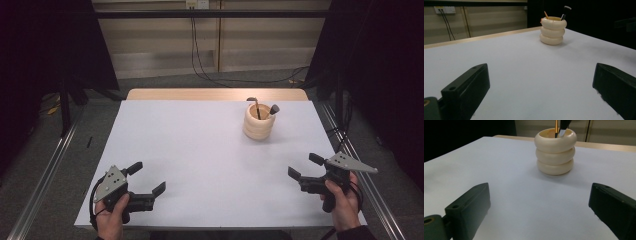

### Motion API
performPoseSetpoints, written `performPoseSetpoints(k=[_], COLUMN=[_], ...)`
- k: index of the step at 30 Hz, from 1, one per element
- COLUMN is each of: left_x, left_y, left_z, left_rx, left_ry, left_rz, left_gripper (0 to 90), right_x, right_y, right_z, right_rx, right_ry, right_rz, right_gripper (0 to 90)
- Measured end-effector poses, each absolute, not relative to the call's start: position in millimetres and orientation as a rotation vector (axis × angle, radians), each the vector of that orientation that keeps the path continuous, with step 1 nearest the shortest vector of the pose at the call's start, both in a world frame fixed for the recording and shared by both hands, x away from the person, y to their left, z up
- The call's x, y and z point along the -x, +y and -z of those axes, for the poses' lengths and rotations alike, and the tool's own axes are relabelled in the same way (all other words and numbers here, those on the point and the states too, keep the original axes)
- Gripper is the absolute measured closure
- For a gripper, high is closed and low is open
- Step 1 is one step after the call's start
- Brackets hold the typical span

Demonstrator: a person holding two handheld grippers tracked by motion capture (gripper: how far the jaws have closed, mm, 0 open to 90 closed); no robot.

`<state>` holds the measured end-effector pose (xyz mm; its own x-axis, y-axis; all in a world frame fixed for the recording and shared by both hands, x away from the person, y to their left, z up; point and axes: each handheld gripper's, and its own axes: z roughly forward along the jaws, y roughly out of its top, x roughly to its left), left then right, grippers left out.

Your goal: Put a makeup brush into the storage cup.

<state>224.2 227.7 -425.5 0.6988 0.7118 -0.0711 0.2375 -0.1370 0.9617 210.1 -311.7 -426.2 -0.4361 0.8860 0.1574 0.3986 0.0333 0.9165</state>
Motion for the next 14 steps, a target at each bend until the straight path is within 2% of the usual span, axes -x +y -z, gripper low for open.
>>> performPoseSetpoints(k=[6,14], left_x=[-222,-224], left_y=[226,227], left_z=[426,427], left_rx=[-1.706,-1.691], left_ry=[0.756,0.775], left_rz=[-0.498,-0.500], left_gripper=[0.9,1.0], right_x=[-196,-197], right_y=[-315,-315], right_z=[431,435], right_rx=[-1.296,-1.304], right_ry=[1.829,1.824], right_rz=[-1.392,-1.419], right_gripper=[2.7,2.5])
